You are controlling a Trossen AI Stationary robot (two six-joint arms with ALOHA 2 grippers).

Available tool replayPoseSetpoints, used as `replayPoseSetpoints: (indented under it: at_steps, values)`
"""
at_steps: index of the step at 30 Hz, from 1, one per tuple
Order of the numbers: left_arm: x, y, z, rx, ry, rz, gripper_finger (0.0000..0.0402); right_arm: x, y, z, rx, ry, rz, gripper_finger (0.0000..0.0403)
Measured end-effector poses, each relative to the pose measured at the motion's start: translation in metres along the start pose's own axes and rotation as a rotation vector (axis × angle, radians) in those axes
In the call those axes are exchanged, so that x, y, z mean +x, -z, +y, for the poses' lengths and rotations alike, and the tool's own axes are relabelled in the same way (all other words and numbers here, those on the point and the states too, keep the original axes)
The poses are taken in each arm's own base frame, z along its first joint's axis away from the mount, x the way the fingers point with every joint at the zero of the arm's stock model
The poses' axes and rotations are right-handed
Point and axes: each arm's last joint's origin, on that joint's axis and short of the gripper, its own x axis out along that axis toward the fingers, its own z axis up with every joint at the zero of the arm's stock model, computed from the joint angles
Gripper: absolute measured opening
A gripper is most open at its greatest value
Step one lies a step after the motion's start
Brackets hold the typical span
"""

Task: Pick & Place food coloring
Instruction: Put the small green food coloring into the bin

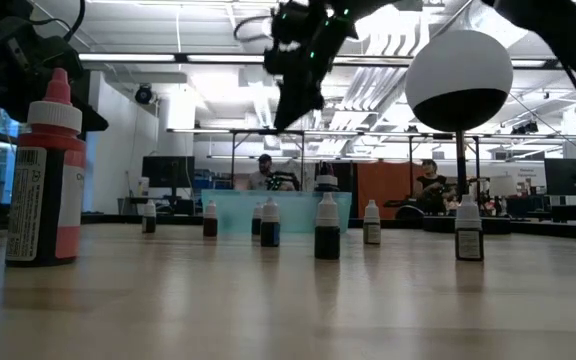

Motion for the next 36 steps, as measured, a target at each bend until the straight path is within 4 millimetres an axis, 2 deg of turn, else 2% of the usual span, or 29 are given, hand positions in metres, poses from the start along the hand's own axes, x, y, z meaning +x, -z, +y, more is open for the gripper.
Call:
replayPoseSetpoints:
  at_steps: [5, 8, 11, 15, 19, 25, 29, 36]
  values:
    - [0.0, 0.0, 0.0, 0.0, 0.001, 0.001, 0.0, -0.036, -0.001, 0.015, -0.042, -0.106, -0.043, 0.0138]
    - [0.0, 0.0, 0.0, 0.0, 0.002, 0.001, 0.0, -0.052, 0.005, 0.031, -0.086, -0.203, -0.011, 0.0173]
    - [0.0, 0.0, 0.0, 0.0, 0.002, 0.001, 0.0, -0.062, 0.015, 0.049, -0.142, -0.231, 0.088, 0.0206]
    - [0.0, 0.0, 0.0, 0.0, 0.001, 0.001, 0.0, -0.065, 0.03, 0.076, -0.201, -0.195, 0.27, 0.0238]
    - [0.0, 0.0, 0.0, 0.0, 0.002, 0.001, 0.0, -0.054, 0.042, 0.101, -0.24, -0.161, 0.369, 0.0247]
    - [0.0, 0.0, 0.0, 0.0, 0.001, 0.001, 0.0, -0.025, 0.067, 0.128, -0.097, -0.237, 0.513, 0.0247]
    - [0.0, 0.0, 0.0, 0.0, 0.001, 0.001, 0.0, 0.0, 0.088, 0.139, -0.06, -0.233, 0.584, 0.0247]
    - [0.0, 0.0, 0.0, 0.0, 0.001, 0.001, 0.0, 0.039, 0.111, 0.145, -0.013, -0.241, 0.523, 0.0247]
